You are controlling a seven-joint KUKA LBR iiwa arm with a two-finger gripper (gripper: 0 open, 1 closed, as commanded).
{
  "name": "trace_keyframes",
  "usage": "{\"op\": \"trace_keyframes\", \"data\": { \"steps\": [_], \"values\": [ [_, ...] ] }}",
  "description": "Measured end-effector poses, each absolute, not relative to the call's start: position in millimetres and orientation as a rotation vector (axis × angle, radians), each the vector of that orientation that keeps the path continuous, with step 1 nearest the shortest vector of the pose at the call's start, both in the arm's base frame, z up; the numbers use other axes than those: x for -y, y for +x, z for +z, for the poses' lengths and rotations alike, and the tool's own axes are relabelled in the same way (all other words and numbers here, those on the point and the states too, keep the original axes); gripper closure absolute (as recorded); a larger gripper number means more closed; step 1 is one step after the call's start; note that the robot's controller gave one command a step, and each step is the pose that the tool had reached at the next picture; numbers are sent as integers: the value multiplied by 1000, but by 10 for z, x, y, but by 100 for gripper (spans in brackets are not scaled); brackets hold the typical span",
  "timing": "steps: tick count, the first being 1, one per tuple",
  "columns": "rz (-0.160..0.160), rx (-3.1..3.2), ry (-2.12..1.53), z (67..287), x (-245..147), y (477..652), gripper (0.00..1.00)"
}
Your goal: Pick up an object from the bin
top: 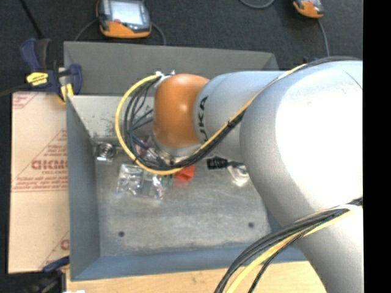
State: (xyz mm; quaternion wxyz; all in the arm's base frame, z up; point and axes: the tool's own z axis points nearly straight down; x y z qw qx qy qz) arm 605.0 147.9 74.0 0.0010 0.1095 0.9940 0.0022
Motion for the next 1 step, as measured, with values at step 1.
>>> {"op": "trace_keyframes", "data": {
  "steps": [1],
  "values": [
    [5, -3108, 415, 1630, -1516, 5946, 100]
  ]
}}
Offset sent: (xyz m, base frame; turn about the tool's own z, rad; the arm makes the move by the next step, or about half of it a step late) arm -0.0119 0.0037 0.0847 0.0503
